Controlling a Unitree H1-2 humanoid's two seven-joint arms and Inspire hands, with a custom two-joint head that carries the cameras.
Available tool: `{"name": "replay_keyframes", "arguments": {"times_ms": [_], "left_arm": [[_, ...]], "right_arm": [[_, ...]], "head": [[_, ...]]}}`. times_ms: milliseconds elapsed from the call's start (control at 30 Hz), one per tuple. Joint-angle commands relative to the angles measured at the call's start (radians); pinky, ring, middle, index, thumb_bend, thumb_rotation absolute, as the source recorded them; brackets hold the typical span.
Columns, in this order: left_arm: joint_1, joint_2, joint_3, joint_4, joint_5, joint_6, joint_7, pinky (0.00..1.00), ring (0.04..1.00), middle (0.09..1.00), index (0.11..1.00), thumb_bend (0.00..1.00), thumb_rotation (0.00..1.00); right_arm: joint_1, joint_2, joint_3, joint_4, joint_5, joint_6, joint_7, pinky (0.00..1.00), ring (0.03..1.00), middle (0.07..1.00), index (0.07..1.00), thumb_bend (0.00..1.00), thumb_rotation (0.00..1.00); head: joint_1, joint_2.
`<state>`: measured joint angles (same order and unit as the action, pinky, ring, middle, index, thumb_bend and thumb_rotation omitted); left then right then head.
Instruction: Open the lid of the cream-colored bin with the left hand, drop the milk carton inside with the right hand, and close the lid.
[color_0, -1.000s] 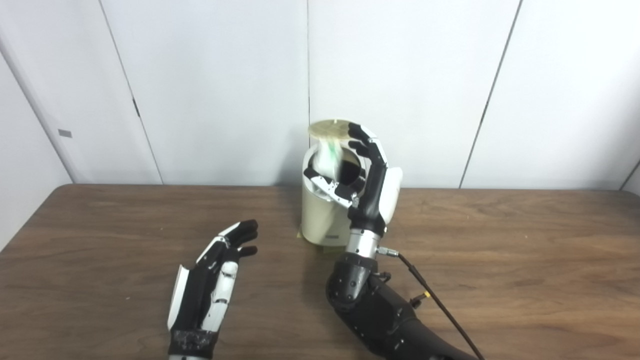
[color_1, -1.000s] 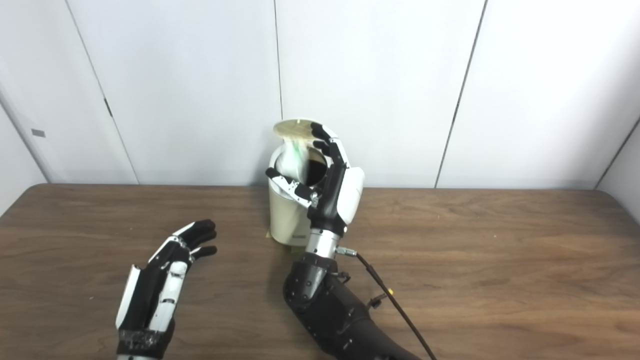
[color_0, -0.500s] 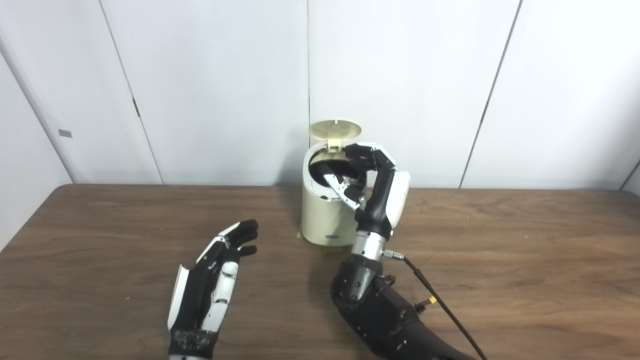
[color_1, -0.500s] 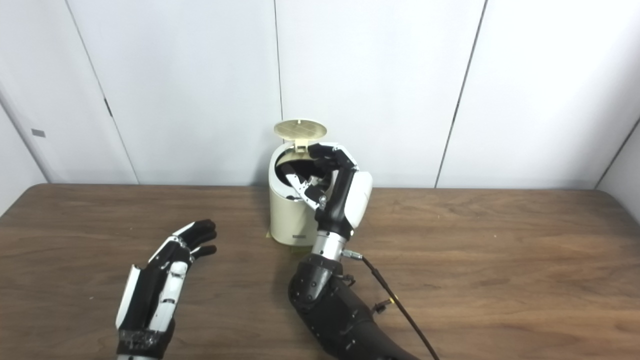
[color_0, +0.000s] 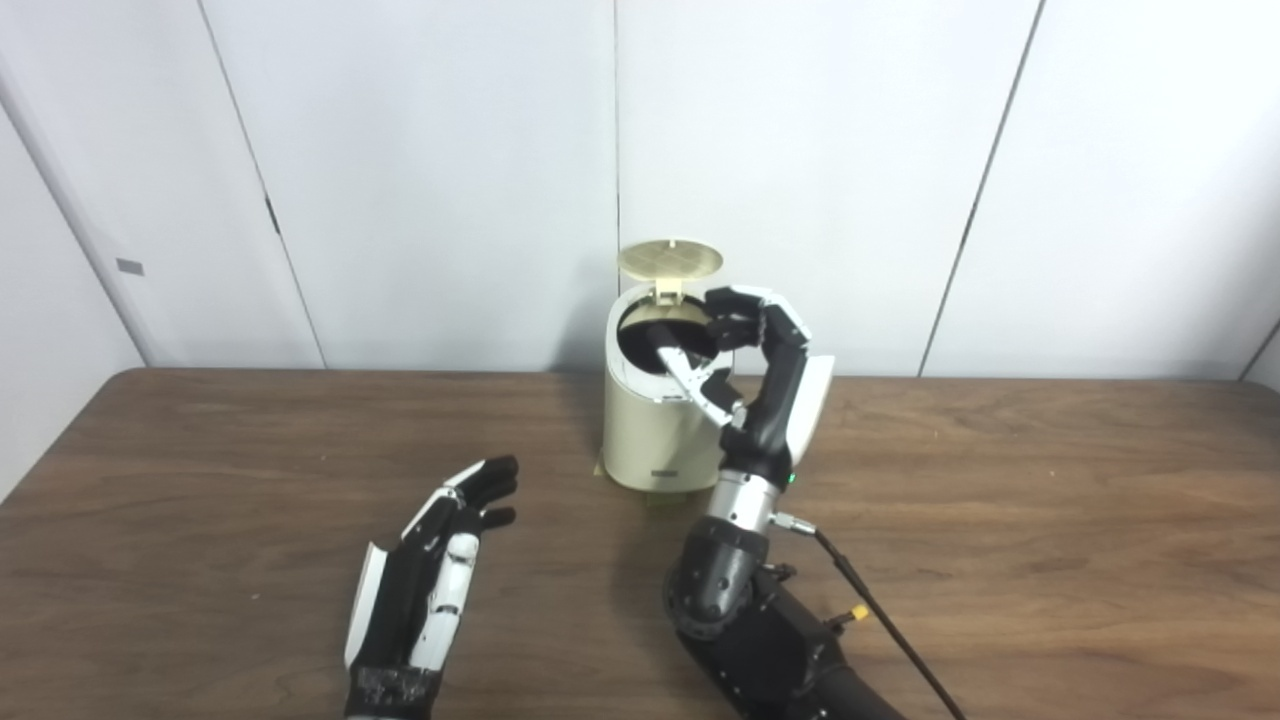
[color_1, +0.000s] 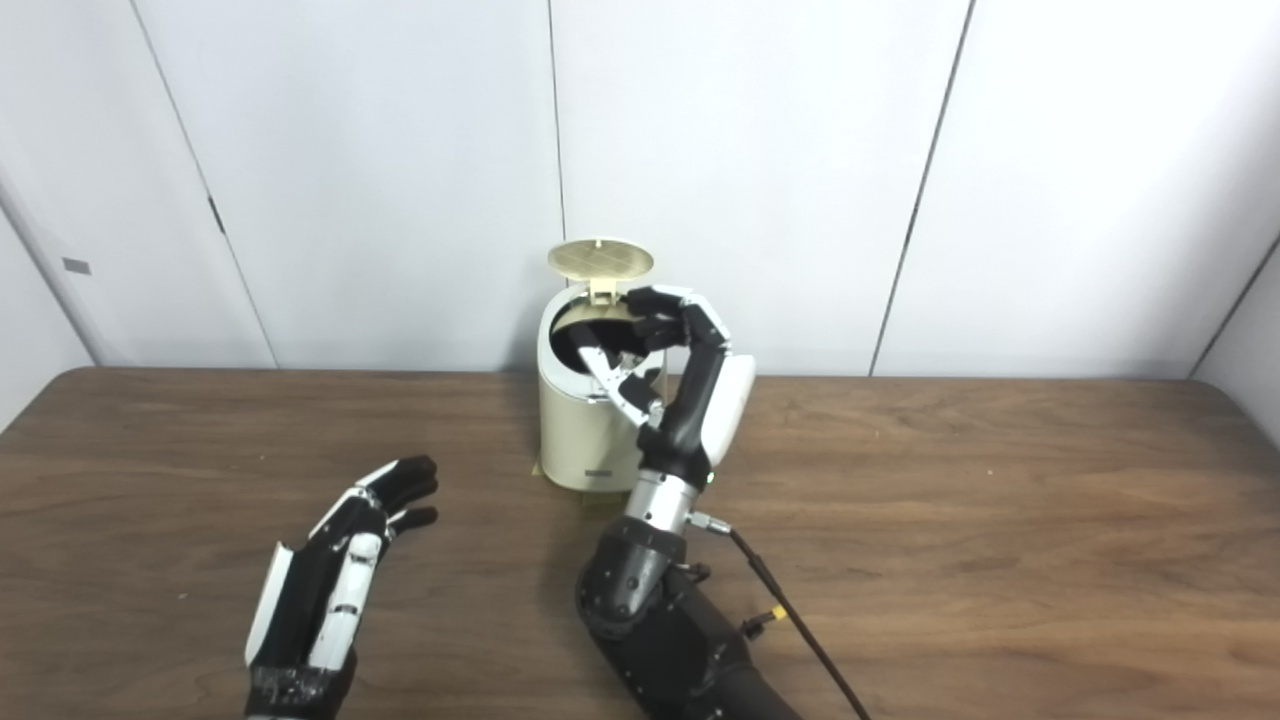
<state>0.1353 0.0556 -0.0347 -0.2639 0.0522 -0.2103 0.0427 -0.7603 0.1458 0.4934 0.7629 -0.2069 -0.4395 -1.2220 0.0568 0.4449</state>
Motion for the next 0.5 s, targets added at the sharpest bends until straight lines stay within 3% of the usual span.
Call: {"name": "replay_keyframes", "arguments": {"times_ms": [0, 200, 267, 300, 333, 367, 467], "left_arm": [[0.118, -0.028, 0.000, 0.011, 0.001, -0.064, 0.012, 0.78, 0.827, 0.827, 0.800, 0.22, 0.87], [0.061, -0.036, 0.032, 0.079, -0.015, -0.069, 0.028, 0.79, 0.841, 0.841, 0.801, 0.23, 0.92], [0.047, -0.035, 0.036, 0.095, -0.012, -0.073, 0.035, 0.77, 0.837, 0.844, 0.807, 0.22, 0.96], [0.042, -0.035, 0.036, 0.100, -0.014, -0.074, 0.037, 0.77, 0.834, 0.844, 0.810, 0.23, 0.96], [0.035, -0.036, 0.036, 0.105, -0.013, -0.072, 0.040, 0.76, 0.833, 0.845, 0.813, 0.23, 0.96], [0.028, -0.038, 0.037, 0.111, -0.011, -0.070, 0.045, 0.76, 0.832, 0.843, 0.814, 0.22, 0.95], [0.010, -0.044, 0.037, 0.123, -0.003, -0.063, 0.054, 0.76, 0.839, 0.844, 0.817, 0.20, 0.98]], "right_arm": [[-0.033, -0.033, -0.009, -0.062, -0.019, -0.030, -0.035, 0.37, 0.439, 0.487, 0.504, 0.51, 0.00], [-0.008, -0.100, -0.034, -0.106, -0.059, -0.030, -0.036, 0.48, 0.460, 0.487, 0.509, 0.51, 0.00], [0.006, -0.120, -0.058, -0.111, -0.052, -0.030, -0.011, 0.53, 0.562, 0.489, 0.509, 0.51, 0.00], [0.014, -0.127, -0.072, -0.113, -0.044, -0.030, 0.007, 0.57, 0.618, 0.611, 0.502, 0.50, 0.09], [0.026, -0.135, -0.087, -0.125, -0.032, -0.030, 0.035, 0.59, 0.650, 0.662, 0.500, 0.49, 0.12], [0.038, -0.143, -0.102, -0.138, -0.024, -0.030, 0.065, 0.64, 0.712, 0.737, 0.711, 0.41, 0.29], [0.073, -0.164, -0.141, -0.175, -0.030, -0.030, 0.147, 0.70, 0.760, 0.790, 0.826, 0.40, 0.42]], "head": [[-0.009, -0.001], [-0.032, -0.012], [-0.036, -0.010], [-0.036, -0.010], [-0.042, -0.008], [-0.046, -0.005], [-0.045, 0.004]]}}
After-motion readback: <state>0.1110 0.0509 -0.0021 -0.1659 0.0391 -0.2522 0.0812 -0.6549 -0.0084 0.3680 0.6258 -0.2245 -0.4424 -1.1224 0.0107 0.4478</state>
